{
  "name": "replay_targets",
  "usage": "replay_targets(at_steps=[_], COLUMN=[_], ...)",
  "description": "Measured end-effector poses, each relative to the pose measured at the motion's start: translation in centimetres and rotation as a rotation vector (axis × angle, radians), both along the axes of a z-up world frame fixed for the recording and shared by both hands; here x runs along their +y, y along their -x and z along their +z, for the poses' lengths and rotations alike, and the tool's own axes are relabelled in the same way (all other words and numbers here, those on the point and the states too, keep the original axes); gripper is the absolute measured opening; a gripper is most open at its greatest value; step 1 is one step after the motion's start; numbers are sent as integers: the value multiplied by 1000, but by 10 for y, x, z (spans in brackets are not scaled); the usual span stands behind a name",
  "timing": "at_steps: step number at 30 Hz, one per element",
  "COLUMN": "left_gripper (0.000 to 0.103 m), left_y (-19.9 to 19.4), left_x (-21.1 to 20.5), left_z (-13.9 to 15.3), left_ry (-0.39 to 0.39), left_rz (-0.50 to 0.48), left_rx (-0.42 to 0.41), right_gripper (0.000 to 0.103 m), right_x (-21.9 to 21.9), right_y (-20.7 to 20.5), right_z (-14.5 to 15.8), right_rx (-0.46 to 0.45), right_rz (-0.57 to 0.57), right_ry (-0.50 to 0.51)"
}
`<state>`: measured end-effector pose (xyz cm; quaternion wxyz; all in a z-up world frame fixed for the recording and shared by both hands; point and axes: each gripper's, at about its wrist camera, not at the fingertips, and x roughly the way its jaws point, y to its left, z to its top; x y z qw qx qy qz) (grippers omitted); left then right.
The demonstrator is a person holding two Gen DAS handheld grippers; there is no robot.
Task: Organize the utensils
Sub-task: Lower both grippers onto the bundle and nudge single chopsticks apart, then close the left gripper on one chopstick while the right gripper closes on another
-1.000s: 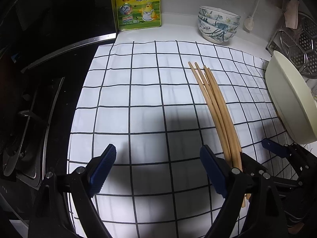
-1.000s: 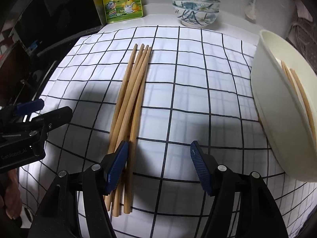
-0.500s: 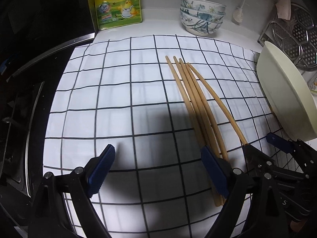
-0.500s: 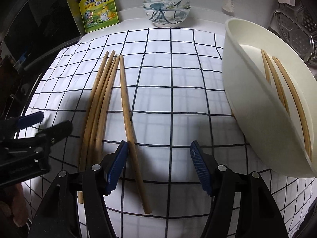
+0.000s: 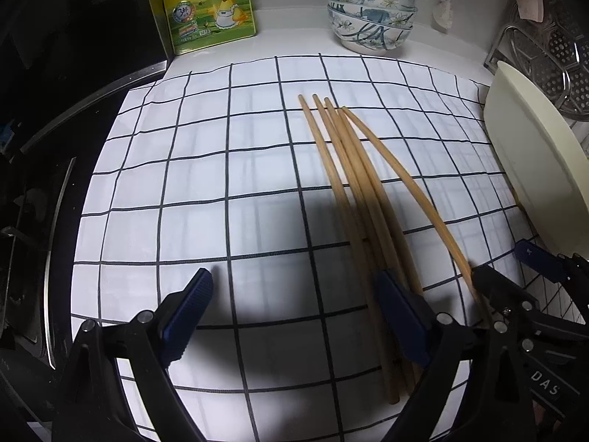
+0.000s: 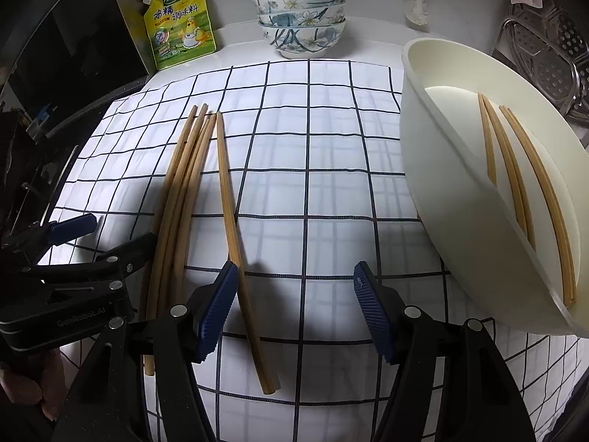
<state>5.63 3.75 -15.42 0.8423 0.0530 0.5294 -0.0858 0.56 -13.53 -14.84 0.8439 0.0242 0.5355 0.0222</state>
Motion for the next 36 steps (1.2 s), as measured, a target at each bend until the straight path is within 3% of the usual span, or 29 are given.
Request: replay_targets(at_steps=[5,17,21,23,27,28,30,36], left_gripper=[92,90,73,62,21,11,7,7], left_y=[3,-16,-20,-20,-20,-20,-20,-20], left_x=[8,16,10,7,3,3,3,8], left_z=[-2,-4,-1,1,6,6,6,8], left_ry=[-53,-18,-3,3,9,13,14,27], left_rz=[15,45,22,5,-17,-23,-29,-31], left_rx=[4,-1,-20,-24,-20,-14,-4,39], right_gripper=[63,62,60,46,24,13,7,6], right_x=[3,21,24,25,35,37,40,27], right_y=[-1,-15,-17,-18,-18,-18,-18,-17], right_z=[-2,-9,-9,-9,-7,-7,-6,-1], right_rx=[6,-18,-38,-41,-47,-47,-44,-21], right_rz=[7,53,61,75,120,125,131,79], right_ry=[0,80,94,74,67,69,76,4])
